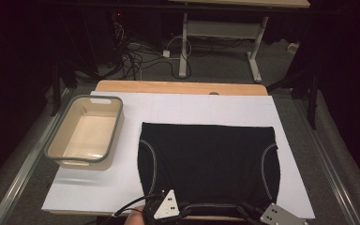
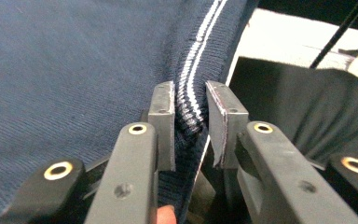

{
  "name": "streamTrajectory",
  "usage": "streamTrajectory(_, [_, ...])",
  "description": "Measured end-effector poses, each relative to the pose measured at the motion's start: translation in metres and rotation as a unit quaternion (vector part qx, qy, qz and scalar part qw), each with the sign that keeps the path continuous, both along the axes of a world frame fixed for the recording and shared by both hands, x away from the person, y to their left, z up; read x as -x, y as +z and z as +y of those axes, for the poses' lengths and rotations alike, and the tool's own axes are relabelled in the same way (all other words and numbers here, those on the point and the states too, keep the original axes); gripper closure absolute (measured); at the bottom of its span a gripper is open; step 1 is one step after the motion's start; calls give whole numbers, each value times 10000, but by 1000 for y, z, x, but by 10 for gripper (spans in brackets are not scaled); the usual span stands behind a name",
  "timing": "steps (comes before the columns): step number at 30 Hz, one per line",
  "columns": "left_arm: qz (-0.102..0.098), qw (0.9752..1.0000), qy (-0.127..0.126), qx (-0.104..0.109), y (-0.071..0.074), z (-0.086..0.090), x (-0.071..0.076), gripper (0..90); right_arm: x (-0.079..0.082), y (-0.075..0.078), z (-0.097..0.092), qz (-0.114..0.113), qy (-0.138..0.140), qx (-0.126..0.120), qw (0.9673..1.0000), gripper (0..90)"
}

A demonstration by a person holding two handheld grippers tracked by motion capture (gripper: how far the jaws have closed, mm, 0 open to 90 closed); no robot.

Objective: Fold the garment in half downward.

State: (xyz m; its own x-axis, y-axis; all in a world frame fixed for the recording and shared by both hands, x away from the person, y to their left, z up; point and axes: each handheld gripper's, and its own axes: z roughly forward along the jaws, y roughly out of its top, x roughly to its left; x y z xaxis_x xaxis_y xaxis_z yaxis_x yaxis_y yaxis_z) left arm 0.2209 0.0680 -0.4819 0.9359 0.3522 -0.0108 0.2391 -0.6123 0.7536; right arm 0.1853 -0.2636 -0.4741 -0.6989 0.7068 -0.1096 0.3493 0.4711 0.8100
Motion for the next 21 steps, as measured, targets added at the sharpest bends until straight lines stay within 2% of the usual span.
streamTrajectory(2, [58,9999,-44,-85,-4,-1,-1,702,-1,1,-1,19,-20,-169,9999,662])
streamTrajectory(4, [69,9999,-75,-79,-5,-1,-2,698,-1,4,-4,-45,-81,-277,9996,609])
streamTrajectory(6, [111,9999,-72,-35,-5,0,-3,692,-1,6,-10,-113,-198,-322,9992,598])
streamTrajectory(9, [142,9998,-115,-27,-6,0,-3,662,-6,7,-29,-254,-626,-502,9965,648])
streamTrajectory(12, [164,9998,-106,6,-6,-1,-3,629,-11,6,-47,-340,-1092,-532,9920,690])
streamTrajectory(15, [156,9998,-114,24,-5,-1,-3,610,-17,3,-65,-286,-1461,-533,9874,721])
streamTrajectory(21, [133,9997,-121,189,-3,2,-5,580,-23,-3,-77,-128,-1610,-581,9852,721])
